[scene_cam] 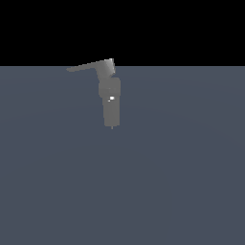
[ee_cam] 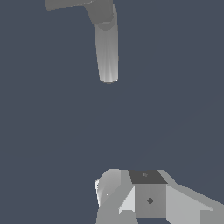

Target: Turn on the faucet by rotating a designated handle.

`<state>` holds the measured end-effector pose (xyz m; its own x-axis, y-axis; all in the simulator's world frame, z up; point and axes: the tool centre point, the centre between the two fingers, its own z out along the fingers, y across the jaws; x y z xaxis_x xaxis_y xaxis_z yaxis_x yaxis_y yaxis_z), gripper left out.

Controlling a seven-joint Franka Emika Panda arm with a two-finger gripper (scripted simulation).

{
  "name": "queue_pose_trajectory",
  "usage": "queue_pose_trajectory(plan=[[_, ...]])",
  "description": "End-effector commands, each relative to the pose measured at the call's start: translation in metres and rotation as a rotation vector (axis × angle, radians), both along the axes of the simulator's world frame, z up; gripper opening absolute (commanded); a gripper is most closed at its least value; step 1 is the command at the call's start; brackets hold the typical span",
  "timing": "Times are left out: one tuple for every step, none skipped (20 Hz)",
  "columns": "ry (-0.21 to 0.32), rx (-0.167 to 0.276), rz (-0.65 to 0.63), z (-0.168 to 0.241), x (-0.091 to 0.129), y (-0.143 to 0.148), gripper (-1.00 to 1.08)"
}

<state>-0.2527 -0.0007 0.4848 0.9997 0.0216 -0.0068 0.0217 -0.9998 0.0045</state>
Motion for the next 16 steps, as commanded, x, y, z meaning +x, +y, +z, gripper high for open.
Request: queue_pose_trajectory(plan=[[0.0,0.0,0.0,0.0,0.0,0.0,-1.0],[0.0,0.0,0.0,0.0001,0.0001,0.0002,-1.0],[0.0,0.002,0.001,0.0005,0.0005,0.0003,-1.0],[0.0,0.004,0.002,0.0012,0.001,0.0006,-1.0],[0.0,0.007,0.003,0.0021,0.0018,0.001,-1.0],[0.0,0.01,0.005,0.0032,0.0026,0.0015,-1.0],[0.0,0.013,0.007,0.0041,0.0032,0.002,-1.0],[0.0,0.015,0.009,0.0047,0.0036,0.0022,-1.0],[0.0,0.016,0.011,0.0051,0.0038,0.0024,-1.0],[-0.001,0.016,0.012,0.0052,0.0037,0.0025,-1.0],[-0.001,0.016,0.012,0.0052,0.0036,0.0023,-1.0],[0.0,0.016,0.011,0.0051,0.0036,0.0024,-1.0],[0.0,0.016,0.009,0.005,0.0039,0.0024,-1.0],[0.0,0.016,0.007,0.0051,0.0046,0.0025,-1.0],[0.001,0.017,0.003,0.0054,0.0056,0.0028,-1.0],[0.001,0.019,-0.001,0.0056,0.007,0.003,-1.0]])
